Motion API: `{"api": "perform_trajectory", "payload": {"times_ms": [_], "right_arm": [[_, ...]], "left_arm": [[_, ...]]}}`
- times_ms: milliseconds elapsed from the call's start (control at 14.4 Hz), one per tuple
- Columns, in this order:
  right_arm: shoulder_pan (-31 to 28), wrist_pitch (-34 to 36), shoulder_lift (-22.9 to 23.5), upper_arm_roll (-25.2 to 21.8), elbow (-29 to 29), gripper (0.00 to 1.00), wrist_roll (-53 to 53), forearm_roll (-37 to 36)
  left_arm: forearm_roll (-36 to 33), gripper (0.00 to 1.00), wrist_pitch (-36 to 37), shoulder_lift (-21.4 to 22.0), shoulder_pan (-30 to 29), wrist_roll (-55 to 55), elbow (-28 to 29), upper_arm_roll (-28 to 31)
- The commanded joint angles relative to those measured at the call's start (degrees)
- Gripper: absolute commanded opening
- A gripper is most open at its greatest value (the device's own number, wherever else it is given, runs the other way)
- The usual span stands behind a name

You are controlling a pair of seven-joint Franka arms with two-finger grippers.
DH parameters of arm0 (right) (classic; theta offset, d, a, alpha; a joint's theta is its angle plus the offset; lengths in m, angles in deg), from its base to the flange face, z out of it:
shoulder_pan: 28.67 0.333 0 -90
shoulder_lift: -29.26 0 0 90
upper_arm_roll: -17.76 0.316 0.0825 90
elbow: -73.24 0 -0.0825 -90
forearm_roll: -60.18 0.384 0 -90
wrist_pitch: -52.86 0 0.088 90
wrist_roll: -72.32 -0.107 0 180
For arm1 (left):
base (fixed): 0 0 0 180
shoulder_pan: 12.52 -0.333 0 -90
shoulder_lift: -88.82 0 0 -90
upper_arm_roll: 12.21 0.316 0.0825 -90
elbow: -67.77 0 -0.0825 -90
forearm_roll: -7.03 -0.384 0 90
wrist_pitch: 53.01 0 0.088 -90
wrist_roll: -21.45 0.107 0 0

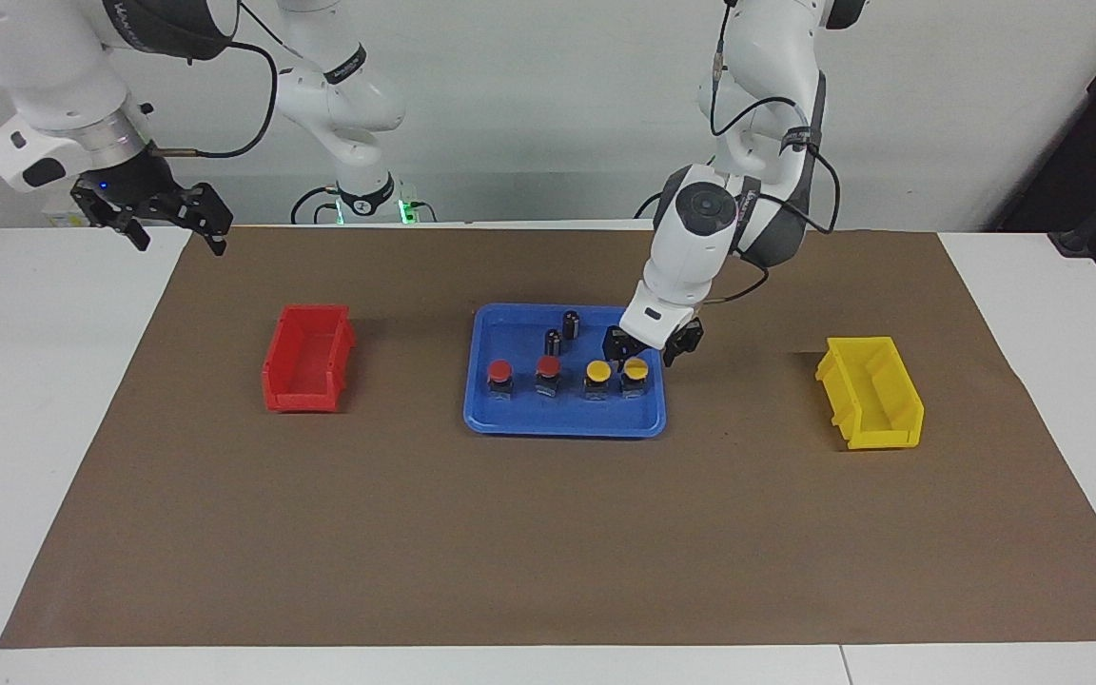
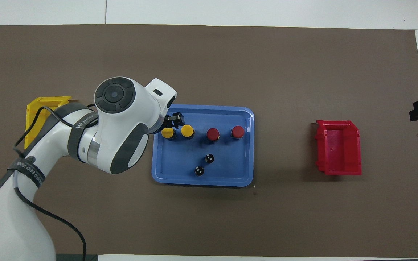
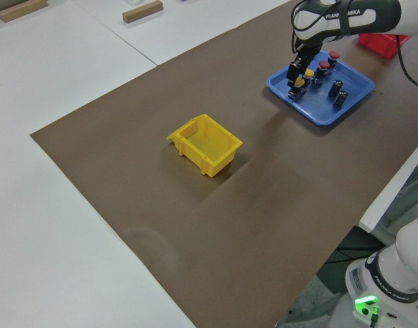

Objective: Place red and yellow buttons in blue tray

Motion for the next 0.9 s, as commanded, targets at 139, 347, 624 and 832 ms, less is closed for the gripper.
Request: {"api": "perform_trajectory", "payload": {"times_ms": [139, 347, 624, 832], "right_arm": [[0.2, -1.3, -1.1, 0.5, -1.4, 1.0, 0.2, 1.1], [0.0, -1.3, -1.1, 0.5, -1.3, 1.0, 0.4, 1.1], [0.2, -1.3, -1.1, 0.5, -1.2, 1.0, 0.0, 1.1], [0.3, -1.1, -1.1, 0.8, -1.2, 1.0, -0.1, 1.1]], "left_arm": [[-4.2, 1.0, 14.3, 5.3, -6.9, 9.8, -6.8, 1.7], [-4.6, 1.0, 18.1, 9.8, -16.4, 20.6, -7.8, 1.9], [-4.6, 1.0, 25.4, 10.4, -26.2, 35.0, -14.2, 2.9], [-4.4, 1.0, 30.5, 6.9, -28.8, 36.4, -21.1, 3.0]]}}
